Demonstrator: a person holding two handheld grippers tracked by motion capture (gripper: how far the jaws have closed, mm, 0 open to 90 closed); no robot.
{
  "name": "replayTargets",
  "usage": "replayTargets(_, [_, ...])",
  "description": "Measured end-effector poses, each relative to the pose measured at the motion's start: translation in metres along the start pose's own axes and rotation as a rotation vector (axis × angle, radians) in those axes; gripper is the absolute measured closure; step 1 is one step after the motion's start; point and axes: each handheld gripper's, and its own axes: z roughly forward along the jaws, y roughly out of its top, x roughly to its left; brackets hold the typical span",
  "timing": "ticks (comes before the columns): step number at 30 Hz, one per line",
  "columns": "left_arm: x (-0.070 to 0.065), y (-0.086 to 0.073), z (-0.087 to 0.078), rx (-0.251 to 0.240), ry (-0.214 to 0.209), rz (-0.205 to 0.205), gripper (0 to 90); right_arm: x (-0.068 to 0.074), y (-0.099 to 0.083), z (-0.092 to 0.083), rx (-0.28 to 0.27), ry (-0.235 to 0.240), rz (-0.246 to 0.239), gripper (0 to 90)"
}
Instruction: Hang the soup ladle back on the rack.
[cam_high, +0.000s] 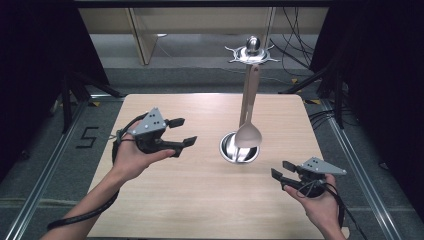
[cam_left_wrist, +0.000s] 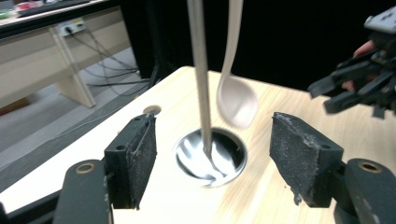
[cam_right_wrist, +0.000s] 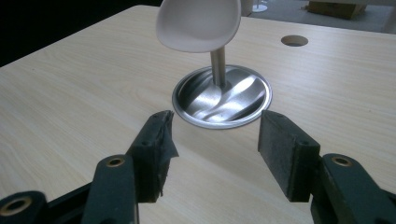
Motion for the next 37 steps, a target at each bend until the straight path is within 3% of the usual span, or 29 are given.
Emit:
replayTargets(2, [0.001,-0.009,-0.007,0.005,0.023,-0.012,31.2,-0.003,0.0,0.001,-0.011,-0.006,-0.043,45.2])
replayTargets(6, [0.003,-0.024,-0.02,0.008,0.058,-0.023,31.3,0.0,-0.001,0.002,-0.012,0.004,-0.009,45.0])
replayTargets(11, [0.003,-0.046,-0.033,0.014,0.111,-0.02,31.4,0.0,-0.001,0.0,0.0,0.001,-0.003,44.8])
replayTargets(14, [0.003,-0.065,-0.039,0.02,0.13,-0.033,31.5,-0.001,-0.001,0.0,0.001,0.001,-0.004,44.7])
replayTargets(15, [0.003,-0.072,-0.041,0.022,0.135,-0.046,31.5,-0.003,-0.001,0.001,-0.009,0.0,-0.039,44.6])
replayTargets(19, [0.005,-0.1,-0.048,0.055,0.156,-0.074,31.4,-0.004,-0.001,0.001,-0.002,-0.004,-0.045,44.2])
replayTargets(20, [0.005,-0.1,-0.048,0.055,0.156,-0.074,31.3,-0.004,-0.001,0.001,-0.002,-0.004,-0.045,44.2])
replayTargets(21, [0.007,-0.114,-0.051,0.067,0.163,-0.091,31.2,-0.005,-0.001,0.002,-0.008,-0.009,-0.051,43.7])
replayTargets(27, [0.01,-0.154,-0.055,0.113,0.213,-0.133,31.2,-0.005,-0.003,0.004,-0.013,-0.01,-0.045,42.9])
replayTargets(28, [0.011,-0.157,-0.056,0.123,0.215,-0.136,31.4,-0.003,-0.004,0.005,-0.012,-0.004,-0.018,42.8])
replayTargets(32, [0.016,-0.159,-0.057,0.098,0.234,-0.17,31.4,-0.007,-0.005,0.004,-0.013,-0.018,-0.031,42.0])
replayTargets(33, [0.018,-0.158,-0.057,0.098,0.239,-0.145,31.4,-0.006,-0.006,0.004,-0.008,-0.02,-0.002,41.7])
replayTargets(35, [0.017,-0.16,-0.056,0.103,0.233,-0.165,31.4,-0.008,-0.006,0.004,-0.02,-0.014,-0.018,41.2])
replayTargets(37, [0.017,-0.16,-0.056,0.107,0.238,-0.156,31.5,-0.008,-0.006,0.004,-0.023,-0.01,-0.007,40.9])
